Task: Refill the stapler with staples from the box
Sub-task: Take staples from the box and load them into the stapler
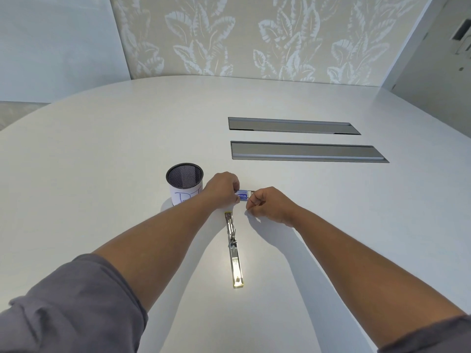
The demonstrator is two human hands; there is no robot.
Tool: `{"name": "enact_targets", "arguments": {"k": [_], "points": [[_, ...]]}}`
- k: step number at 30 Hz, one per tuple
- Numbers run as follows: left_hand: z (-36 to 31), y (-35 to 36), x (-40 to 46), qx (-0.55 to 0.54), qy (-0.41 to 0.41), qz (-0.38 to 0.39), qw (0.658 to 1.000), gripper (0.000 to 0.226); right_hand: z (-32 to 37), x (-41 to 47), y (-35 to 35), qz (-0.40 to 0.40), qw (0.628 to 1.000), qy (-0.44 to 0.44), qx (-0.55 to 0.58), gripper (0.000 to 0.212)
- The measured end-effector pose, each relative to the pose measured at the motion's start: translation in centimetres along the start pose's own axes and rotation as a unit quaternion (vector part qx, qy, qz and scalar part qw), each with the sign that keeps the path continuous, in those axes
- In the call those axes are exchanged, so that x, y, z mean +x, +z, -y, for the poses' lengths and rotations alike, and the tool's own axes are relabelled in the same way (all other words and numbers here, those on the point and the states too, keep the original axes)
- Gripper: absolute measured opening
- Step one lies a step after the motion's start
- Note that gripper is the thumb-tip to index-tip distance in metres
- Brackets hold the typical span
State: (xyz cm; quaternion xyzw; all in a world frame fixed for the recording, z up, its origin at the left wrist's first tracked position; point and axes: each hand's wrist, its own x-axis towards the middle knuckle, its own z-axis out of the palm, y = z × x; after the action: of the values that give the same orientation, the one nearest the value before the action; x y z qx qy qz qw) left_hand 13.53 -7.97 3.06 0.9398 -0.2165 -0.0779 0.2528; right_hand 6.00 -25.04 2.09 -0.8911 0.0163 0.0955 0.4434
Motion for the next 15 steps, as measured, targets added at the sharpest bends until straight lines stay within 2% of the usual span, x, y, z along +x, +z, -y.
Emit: {"name": "enact_targets", "arguments": {"k": [7,9,11,13,15], "points": [[0.1,0.1,0.0,-0.003,0.000,-0.005,1.000,0.028,-0.5,-0.2,0.2,-0.012,1.000,0.004,0.005,0.007],[0.1,0.1,0.0,-0.006,0.001,-0.005,1.000,0.027,-0.7,-0.1,0.1,-0.050,0.997,0.008,0.052,0.010],[0.2,0.1,0.1,-0.009,0.002,-0.005,1.000,0.027,-1.2,0.0,-0.1,-0.127,0.987,0.019,0.094,0.014],[0.2,0.1,0.1,-0.011,0.002,-0.003,1.000,0.027,-1.7,0.2,-0.2,-0.176,0.979,0.042,0.089,0.020],[0.2,0.0,0.0,-0.012,0.002,0.000,1.000,0.027,-1.9,0.4,-0.2,-0.181,0.979,0.063,0.063,0.026]]}}
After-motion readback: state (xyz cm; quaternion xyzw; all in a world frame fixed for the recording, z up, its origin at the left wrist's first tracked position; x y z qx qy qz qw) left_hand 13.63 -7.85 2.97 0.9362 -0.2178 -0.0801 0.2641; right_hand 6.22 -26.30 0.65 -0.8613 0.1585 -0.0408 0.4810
